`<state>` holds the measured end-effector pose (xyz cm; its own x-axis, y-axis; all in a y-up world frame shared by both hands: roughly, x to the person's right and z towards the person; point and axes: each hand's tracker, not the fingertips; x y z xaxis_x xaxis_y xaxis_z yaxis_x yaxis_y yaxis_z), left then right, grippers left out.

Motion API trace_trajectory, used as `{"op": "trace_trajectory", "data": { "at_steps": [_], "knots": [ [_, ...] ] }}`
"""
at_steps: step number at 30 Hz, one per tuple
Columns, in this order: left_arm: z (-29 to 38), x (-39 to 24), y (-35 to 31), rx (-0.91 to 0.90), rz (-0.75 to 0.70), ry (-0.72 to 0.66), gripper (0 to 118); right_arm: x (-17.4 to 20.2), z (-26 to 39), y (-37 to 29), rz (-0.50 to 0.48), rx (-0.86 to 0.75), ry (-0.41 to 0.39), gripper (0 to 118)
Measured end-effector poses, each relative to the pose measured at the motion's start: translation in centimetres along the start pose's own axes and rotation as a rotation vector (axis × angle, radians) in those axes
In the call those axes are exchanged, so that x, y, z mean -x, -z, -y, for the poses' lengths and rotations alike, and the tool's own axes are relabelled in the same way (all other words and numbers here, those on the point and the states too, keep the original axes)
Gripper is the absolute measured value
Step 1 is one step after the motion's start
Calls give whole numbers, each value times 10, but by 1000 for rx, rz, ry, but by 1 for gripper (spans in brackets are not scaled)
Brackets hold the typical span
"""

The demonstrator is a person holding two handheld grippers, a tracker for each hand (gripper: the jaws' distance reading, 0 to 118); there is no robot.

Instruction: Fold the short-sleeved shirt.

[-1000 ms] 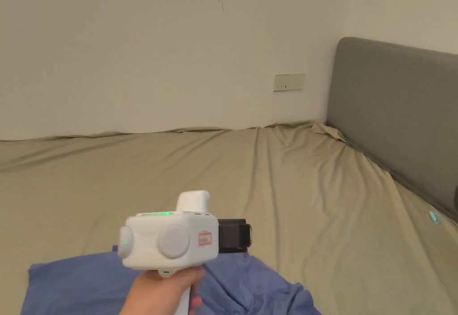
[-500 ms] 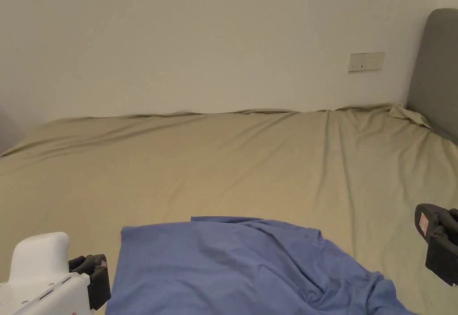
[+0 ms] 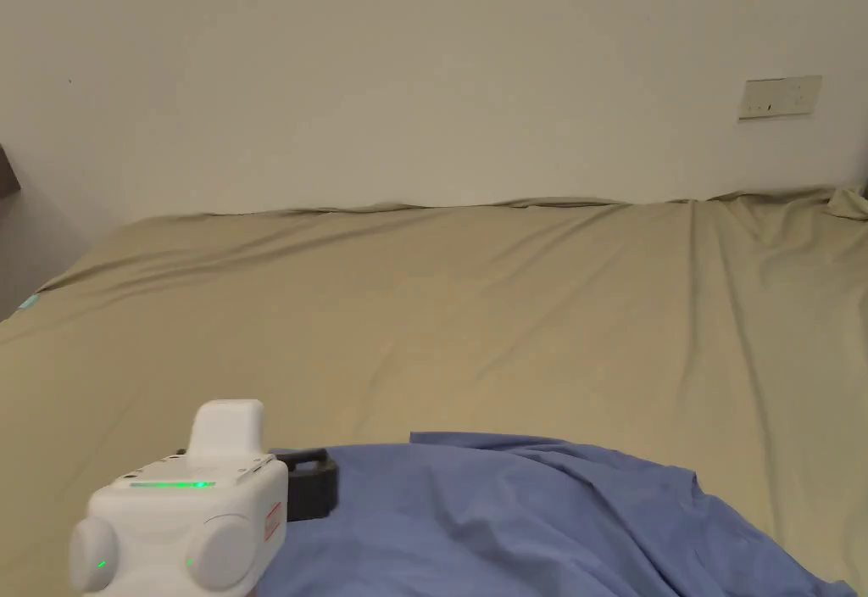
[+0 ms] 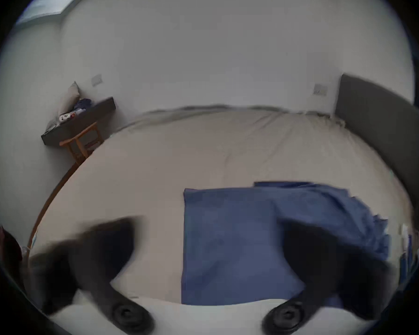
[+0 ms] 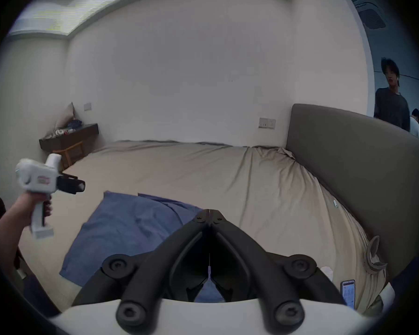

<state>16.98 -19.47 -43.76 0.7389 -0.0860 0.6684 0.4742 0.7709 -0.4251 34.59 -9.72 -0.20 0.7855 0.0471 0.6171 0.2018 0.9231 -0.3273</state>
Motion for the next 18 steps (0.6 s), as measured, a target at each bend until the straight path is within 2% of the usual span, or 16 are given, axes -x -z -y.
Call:
{"op": "trace_trajectory", "data": {
  "at_steps": [1, 2, 5, 6, 8, 12, 15, 16, 17, 18],
  "knots": [
    [6, 0, 27, -86, -19, -15, 118, -5, 10, 9, 9, 22, -1, 2],
    [2, -1, 63, 26, -67, -3, 118, -9, 19, 18, 13, 40, -1, 2],
    [6, 7, 137, 170, -83, -15, 118, -14, 31, 40, 26, 100, 0, 2],
    [7, 13, 162, 189, -61, -85, 118, -15, 35, 47, 30, 115, -1, 2],
    [7, 20, 205, 234, -108, -95, 118, -17, 40, 61, 37, 140, -6, 2],
    [22, 16, 246, 252, -180, -45, 118, -18, 48, 84, 32, 178, 5, 2],
    [13, 18, 237, 260, -189, -46, 117, -16, 55, 104, 49, 207, 10, 2],
    [13, 9, 232, 249, -214, 15, 113, -16, 58, 114, 49, 230, 4, 2],
    [13, -3, 223, 202, -146, 82, 106, -15, 60, 124, 43, 248, -9, 2],
    [12, -11, 214, 165, -48, 95, 65, -14, 60, 133, 41, 252, -19, 2]
  ]
}}
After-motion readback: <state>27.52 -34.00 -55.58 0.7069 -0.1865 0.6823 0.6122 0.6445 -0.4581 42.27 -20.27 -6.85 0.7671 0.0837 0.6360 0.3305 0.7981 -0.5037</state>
